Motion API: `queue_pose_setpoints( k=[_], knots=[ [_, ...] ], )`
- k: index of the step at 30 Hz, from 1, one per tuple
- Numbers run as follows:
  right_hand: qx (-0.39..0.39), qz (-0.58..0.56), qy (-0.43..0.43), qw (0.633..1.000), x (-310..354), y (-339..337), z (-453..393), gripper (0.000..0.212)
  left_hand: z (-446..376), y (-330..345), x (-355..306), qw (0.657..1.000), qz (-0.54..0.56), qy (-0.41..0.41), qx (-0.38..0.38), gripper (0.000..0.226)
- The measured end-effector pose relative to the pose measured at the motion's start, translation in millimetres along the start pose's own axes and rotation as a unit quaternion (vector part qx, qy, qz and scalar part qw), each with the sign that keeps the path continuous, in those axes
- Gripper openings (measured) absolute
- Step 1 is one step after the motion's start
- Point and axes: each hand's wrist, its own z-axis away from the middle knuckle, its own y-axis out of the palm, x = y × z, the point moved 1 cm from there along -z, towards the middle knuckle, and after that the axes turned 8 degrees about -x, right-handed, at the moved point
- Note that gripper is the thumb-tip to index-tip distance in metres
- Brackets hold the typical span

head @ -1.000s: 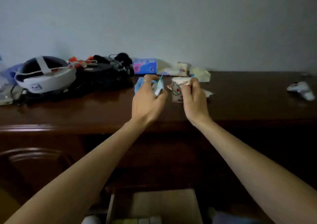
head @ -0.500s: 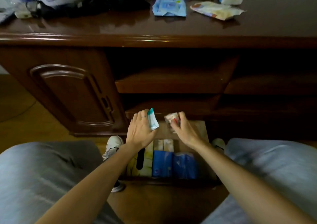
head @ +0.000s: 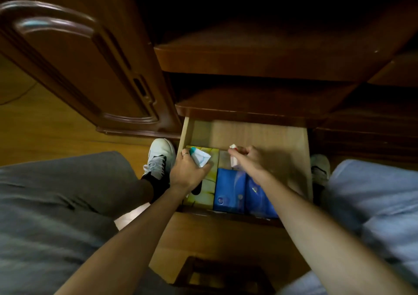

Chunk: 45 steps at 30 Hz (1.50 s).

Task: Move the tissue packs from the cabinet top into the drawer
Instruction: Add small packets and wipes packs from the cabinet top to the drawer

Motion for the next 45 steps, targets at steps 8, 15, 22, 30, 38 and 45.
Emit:
queue_pose_setpoints(
  k=[8,15,22,30,38,45],
  knots=[
    [-0.008,0.203,-0.128,0.971,-0.8,26.0,-10.0,0.027,-1.9,5.8,1.5,1.000,0.001,-0.012,0.010,0.095],
    [-0.038,0.219,-0.158,0.962,-0.1,23.2,-10.8,0.034,0.4,4.3,3.0,1.000,-0.012,0.010,0.010,0.090],
    [-0.064,0.186,-0.157,0.968,-4.1,24.5,-8.8,0.033,0.4,6.0,3.6,1.000,-0.006,0.013,0.006,0.095],
    [-0.010,0.265,-0.149,0.953,-7.5,21.8,-13.6,0.017,-0.5,7.0,0.4,1.000,-0.009,0.018,0.024,0.109],
    [-0.036,0.260,-0.179,0.948,-9.6,11.4,-2.5,0.005,12.7,9.0,-9.4,0.967,-0.204,0.151,-0.017,0.108],
    [-0.081,0.236,-0.243,0.937,10.1,-9.9,16.3,0.004,15.3,-7.2,-4.5,0.978,-0.135,0.148,-0.058,0.057]
  ],
)
